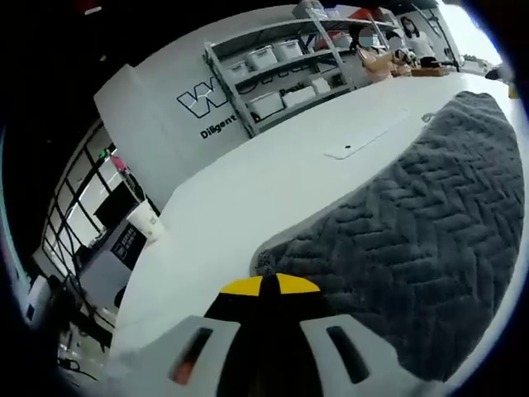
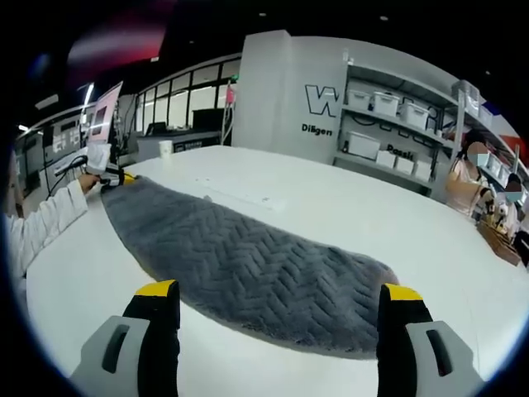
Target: Open the folded towel by lifting each exposed corner and separating the folded layers until the towel lies flat within the target outline without major curled edges
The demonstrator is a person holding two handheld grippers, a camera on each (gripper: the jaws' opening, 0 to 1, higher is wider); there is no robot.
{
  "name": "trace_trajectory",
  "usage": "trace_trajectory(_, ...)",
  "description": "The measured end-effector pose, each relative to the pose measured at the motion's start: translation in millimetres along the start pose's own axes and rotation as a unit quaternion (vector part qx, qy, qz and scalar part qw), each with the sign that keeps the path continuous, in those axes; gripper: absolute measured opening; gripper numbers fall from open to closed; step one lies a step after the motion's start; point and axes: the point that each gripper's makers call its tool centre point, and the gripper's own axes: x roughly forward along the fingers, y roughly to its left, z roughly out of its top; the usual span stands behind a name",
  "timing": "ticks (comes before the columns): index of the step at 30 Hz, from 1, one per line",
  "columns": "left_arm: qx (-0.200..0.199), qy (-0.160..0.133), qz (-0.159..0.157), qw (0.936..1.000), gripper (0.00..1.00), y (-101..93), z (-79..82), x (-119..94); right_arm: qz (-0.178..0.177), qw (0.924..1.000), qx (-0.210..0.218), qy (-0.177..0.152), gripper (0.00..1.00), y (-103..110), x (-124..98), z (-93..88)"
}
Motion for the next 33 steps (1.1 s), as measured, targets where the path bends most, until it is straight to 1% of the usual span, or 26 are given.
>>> trace_trajectory(5,0.006,0.005,0.014,0.9999,0.03,9.8,-5.0,-0.3,0.001,1.0,-0.001,0.004,0.99,1.8,1.5,-1.7)
trace_trajectory(9,0.005,0.006,0.021,0.9998,0.03,13.5,-7.2,-1.3,0.002,1.0,-0.002,0.004,0.99,2.5,1.7,-2.1)
trace_trajectory(15,-0.011,0.005,0.02,0.9997,0.07,16.6,-5.1,-2.4,-0.001,1.0,0.003,0.002,0.99,-0.5,0.8,-1.7)
trace_trajectory(19,-0.038,0.0,0.01,0.9992,0.1,18.2,-2.7,-5.5,0.0,1.0,0.005,0.001,0.99,-0.6,0.4,-1.4)
trace_trajectory(22,-0.054,-0.007,0.002,0.9985,0.19,20.0,3.7,-9.7,0.0,1.0,0.006,-0.001,0.99,-1.0,-0.2,-0.5)
trace_trajectory(23,-0.058,-0.008,-0.002,0.9983,0.25,19.1,4.7,-10.1,0.0,1.0,0.006,-0.001,0.99,-1.1,-0.2,-0.4)
trace_trajectory(24,-0.073,-0.013,-0.022,0.997,0.3,12.8,8.6,-12.4,0.0,1.0,0.008,-0.002,0.99,-1.3,-0.6,0.0)
trace_trajectory(25,-0.09,-0.022,-0.032,0.9952,0.34,10.1,13.4,-15.0,0.0,1.0,0.009,-0.003,0.99,-1.4,-0.8,0.2)
trace_trajectory(26,-0.103,-0.032,-0.035,0.9936,0.39,9.5,17.7,-17.0,0.0,0.9999,0.01,-0.003,0.99,-1.6,-1.1,0.2)
trace_trajectory(28,-0.124,-0.041,-0.051,0.9901,0.43,5.2,23.6,-21.7,0.0,0.9999,0.01,-0.004,0.99,-1.8,-1.6,0.4)
trace_trajectory(29,-0.136,-0.047,-0.065,0.9875,0.47,1.3,27.8,-25.1,0.0,0.9999,0.011,-0.004,0.99,-2.0,-1.6,0.6)
trace_trajectory(31,-0.154,-0.048,-0.085,0.9832,0.55,-4.5,31.7,-30.2,0.001,0.9999,0.013,-0.006,0.99,-2.8,-2.2,1.5)
trace_trajectory(32,-0.163,-0.053,-0.09,0.9811,0.61,-5.5,35.2,-33.9,0.001,0.9999,0.014,-0.007,0.99,-3.3,-2.4,1.8)
trace_trajectory(33,-0.163,-0.052,-0.092,0.9809,0.66,-6.1,36.2,-36.2,0.001,0.9999,0.014,-0.008,0.99,-3.5,-2.8,2.2)
